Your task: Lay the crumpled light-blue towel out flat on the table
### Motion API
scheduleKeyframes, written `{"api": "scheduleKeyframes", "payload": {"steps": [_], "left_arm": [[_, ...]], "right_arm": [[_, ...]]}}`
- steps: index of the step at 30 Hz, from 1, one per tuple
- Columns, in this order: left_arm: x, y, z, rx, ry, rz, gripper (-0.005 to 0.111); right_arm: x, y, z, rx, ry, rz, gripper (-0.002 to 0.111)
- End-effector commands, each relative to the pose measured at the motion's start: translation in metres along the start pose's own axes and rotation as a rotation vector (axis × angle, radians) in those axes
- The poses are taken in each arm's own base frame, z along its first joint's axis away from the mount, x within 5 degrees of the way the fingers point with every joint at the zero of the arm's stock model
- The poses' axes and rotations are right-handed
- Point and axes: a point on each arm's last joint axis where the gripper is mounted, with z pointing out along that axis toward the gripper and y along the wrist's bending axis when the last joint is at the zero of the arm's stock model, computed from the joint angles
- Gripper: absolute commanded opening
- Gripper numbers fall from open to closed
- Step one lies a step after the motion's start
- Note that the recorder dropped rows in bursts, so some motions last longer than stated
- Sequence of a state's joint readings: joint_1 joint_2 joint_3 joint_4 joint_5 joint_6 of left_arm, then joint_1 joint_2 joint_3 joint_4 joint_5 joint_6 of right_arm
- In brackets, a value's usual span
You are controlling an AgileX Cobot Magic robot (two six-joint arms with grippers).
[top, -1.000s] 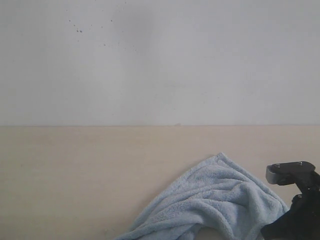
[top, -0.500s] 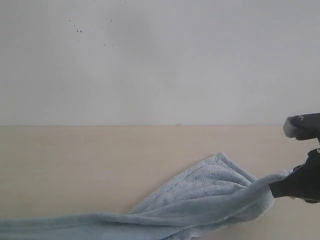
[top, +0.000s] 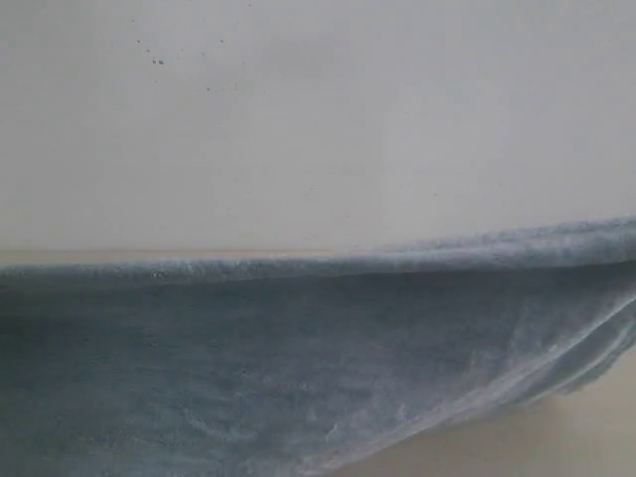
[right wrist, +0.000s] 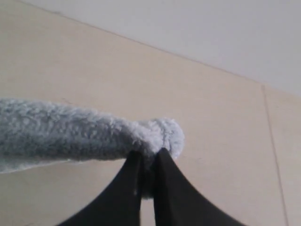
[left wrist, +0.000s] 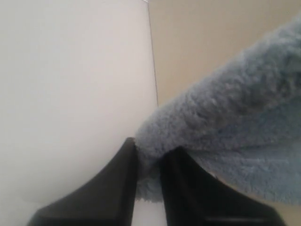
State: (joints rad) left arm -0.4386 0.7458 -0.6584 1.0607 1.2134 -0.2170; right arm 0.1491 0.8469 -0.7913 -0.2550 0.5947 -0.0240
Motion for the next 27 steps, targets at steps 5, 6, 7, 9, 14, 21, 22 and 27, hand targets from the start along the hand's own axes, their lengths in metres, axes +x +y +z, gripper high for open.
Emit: {"api": "scheduleKeyframes", "payload": {"steps": [5,6,7,9,14,21,22,27], "left_arm": [[0.03,0.01,-0.023,0.09,-0.113,-0.067,0.016],[0.033,0.016,-0.028,0.088,-0.137,-0.089,0.016],[0.033,0.023,-0.032,0.081,-0.156,-0.105,0.016],[0.033,0.037,-0.042,0.072,-0.199,-0.135,0.016],[0.028,0.068,-0.073,0.169,-0.33,-0.199,0.016],[0.025,0.079,-0.093,0.292,-0.442,-0.18,0.016],[0.025,0.077,-0.092,0.297,-0.441,-0.17,0.017],[0.017,0.059,-0.079,0.314,-0.381,-0.078,0.017]], "right_arm": [[-0.001,-0.027,-0.081,0.179,-0.076,0.014,0.0],[0.001,-0.027,-0.089,0.187,-0.106,0.021,0.0],[0.003,-0.028,-0.096,0.194,-0.128,0.024,0.0],[0.005,-0.029,-0.104,0.204,-0.155,0.03,0.0],[0.01,-0.032,-0.118,0.238,-0.195,0.046,0.0],[0.02,-0.034,-0.129,0.248,-0.186,0.04,0.0],[0.022,-0.034,-0.129,0.248,-0.161,0.023,0.0],[0.028,-0.037,-0.116,0.258,0.007,-0.097,0.0]]}}
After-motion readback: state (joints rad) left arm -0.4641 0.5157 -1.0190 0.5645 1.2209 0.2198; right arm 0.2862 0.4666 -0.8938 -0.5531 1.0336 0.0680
